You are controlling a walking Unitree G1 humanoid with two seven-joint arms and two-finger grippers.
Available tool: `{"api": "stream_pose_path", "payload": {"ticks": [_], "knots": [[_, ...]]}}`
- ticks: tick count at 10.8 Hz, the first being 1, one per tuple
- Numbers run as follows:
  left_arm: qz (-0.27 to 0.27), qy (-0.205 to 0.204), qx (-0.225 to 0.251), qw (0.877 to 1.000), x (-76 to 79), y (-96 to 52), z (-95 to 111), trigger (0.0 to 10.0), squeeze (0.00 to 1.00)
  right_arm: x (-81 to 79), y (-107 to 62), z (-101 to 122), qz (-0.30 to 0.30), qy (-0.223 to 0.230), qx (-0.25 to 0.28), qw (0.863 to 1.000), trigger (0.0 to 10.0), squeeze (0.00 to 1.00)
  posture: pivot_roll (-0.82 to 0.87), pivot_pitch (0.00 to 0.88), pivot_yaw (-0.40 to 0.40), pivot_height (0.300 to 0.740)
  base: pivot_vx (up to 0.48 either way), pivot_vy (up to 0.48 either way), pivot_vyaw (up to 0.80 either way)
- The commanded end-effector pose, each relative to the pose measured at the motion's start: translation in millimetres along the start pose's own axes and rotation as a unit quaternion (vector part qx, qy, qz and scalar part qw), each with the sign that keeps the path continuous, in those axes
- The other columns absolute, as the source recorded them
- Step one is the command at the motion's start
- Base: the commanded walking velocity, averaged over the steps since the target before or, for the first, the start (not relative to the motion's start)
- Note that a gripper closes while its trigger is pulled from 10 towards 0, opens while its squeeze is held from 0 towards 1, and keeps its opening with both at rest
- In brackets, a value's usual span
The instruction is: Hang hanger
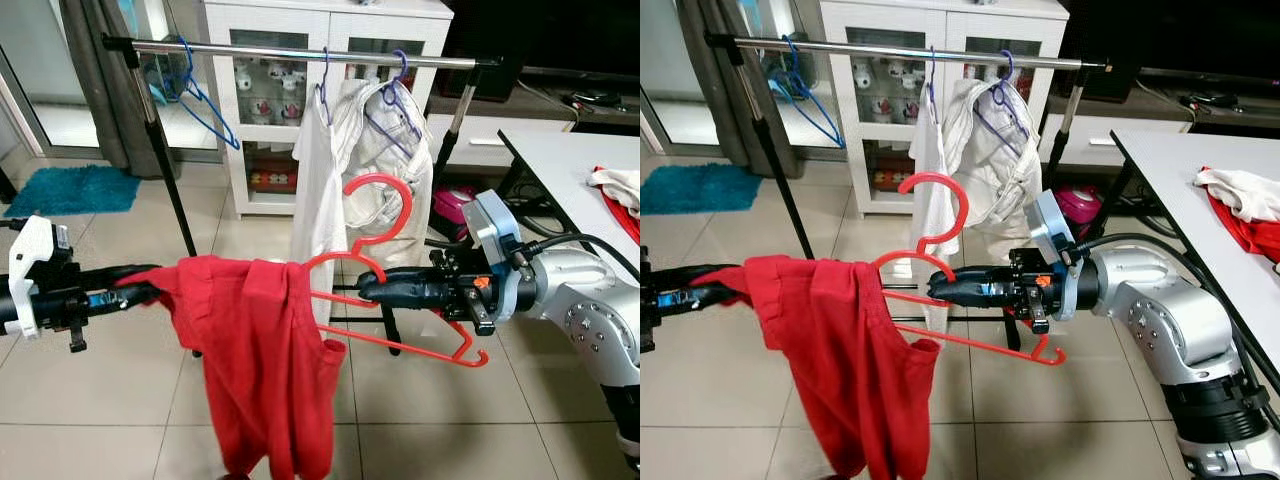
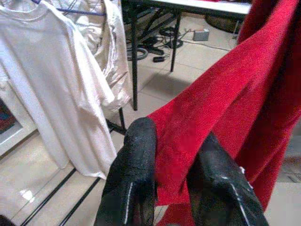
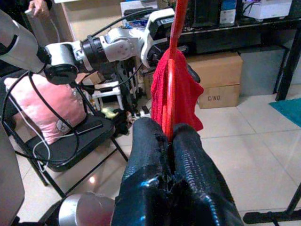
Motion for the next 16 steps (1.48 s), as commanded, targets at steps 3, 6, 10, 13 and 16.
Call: {"api": "stream_pose_path", "payload": {"ticks": [3, 6, 10, 13, 16], "knots": [[-0.009, 0.005, 0.027, 1.0, -3.7, 8.3, 7.5, 0.0, 0.0, 1.5, -2.6, 15.6, 0.004, -0.032, 0.009, 0.999, 10.0, 0.0, -0.04, 0.0, -0.02, 0.74, 0.0, 0.0, 0.0], [-0.017, -0.015, 0.049, 0.999, -2.8, 8.9, 12.4, 0.0, 0.0, 1.7, -2.9, 15.0, 0.001, -0.032, 0.009, 0.999, 10.0, 0.0, -0.04, 0.0, -0.02, 0.74, 0.0, 0.0, 0.0], [0.052, -0.023, 0.079, 0.995, -13.1, -8.7, 5.3, 0.0, 0.0, 2.2, -4.7, 13.8, -0.011, -0.028, 0.017, 0.999, 10.0, 0.0, -0.04, 0.0, -0.02, 0.74, 0.0, 0.0, 0.0], [0.152, -0.002, 0.113, 0.982, -34.9, -26.2, 6.6, 0.0, 0.0, 1.3, -5.5, 11.5, -0.017, -0.024, 0.02, 0.999, 10.0, 0.0, -0.03, 0.0, -0.015, 0.74, 0.0, 0.0, 0.0], [0.245, 0.011, 0.117, 0.962, -53.5, -41.4, 1.0, 0.0, 0.0, 1.3, -7.4, 11.3, -0.021, -0.024, 0.02, 0.999, 10.0, 0.0, -0.03, 0.0, -0.015, 0.74, 0.0, 0.0, 0.0]]}}
Point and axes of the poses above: a point about 5 cm out from each wrist's last joint towards the gripper, its own y axis pointing out of the wrist towards the gripper, its own z axis along the axis of the wrist's last joint, x = y × z, the point moved 4 cm from there along y, pointing out of the wrist towards the gripper, and after that the axes turned 8 degrees about -y, right-handed, at the moved point
